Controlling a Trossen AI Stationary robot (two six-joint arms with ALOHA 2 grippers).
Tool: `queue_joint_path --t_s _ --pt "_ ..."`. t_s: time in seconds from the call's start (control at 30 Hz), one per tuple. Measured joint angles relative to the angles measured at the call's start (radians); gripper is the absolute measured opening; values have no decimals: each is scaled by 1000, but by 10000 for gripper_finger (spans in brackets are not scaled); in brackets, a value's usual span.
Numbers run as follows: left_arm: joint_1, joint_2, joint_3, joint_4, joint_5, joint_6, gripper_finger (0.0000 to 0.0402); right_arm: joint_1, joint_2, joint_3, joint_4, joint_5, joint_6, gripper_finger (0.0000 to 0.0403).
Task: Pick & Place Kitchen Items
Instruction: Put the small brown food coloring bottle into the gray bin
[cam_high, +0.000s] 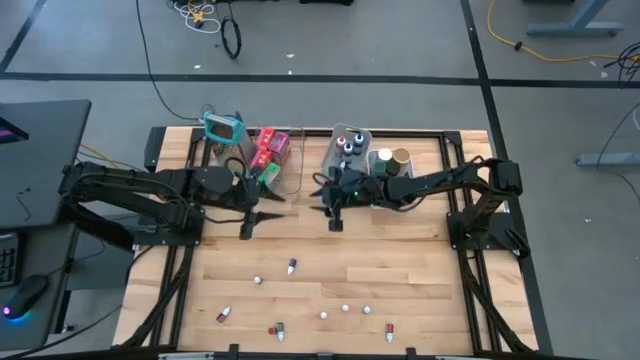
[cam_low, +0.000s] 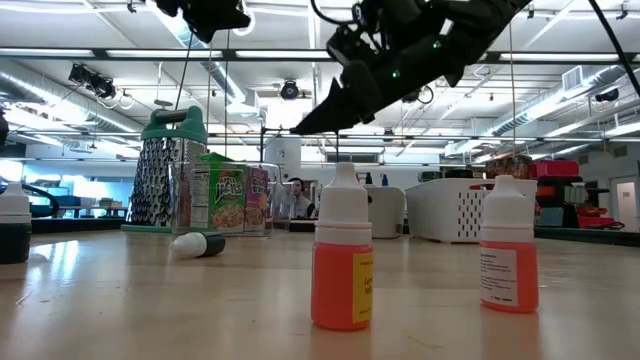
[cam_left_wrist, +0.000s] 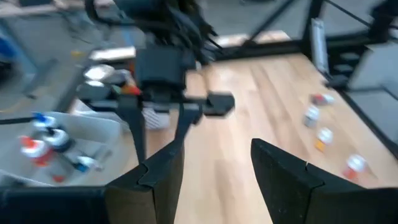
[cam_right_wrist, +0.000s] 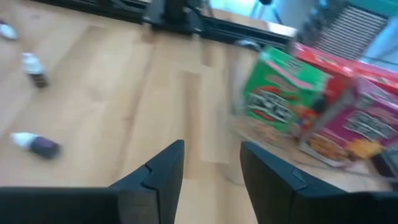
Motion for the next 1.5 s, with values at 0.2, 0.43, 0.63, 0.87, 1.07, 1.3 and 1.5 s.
queue_joint_path --t_s 0.2,0.43,0.63,0.87,1.07,1.3,1.5 --pt "-2 17 0 -65 140 -62 194 69 0 0 0 1 25 192" --pt "-132 87 4 -101 140 -254 194 107 0 0 -20 2 27 201" --pt "-331 176 1 -172 -85 -333 194 117 1 0 -52 2 27 201" --pt "-539 281 1 -209 -210 -535 194 117 2 0 -120 3 36 201" --pt "-676 325 0 -264 -461 -589 194 117 2 0 -135 3 118 201" --pt "-799 325 0 -249 -676 -601 194 117 2 0 -143 3 134 201" --pt "-833 317 -166 -85 -739 -679 194 117 2 0 -144 3 108 201"
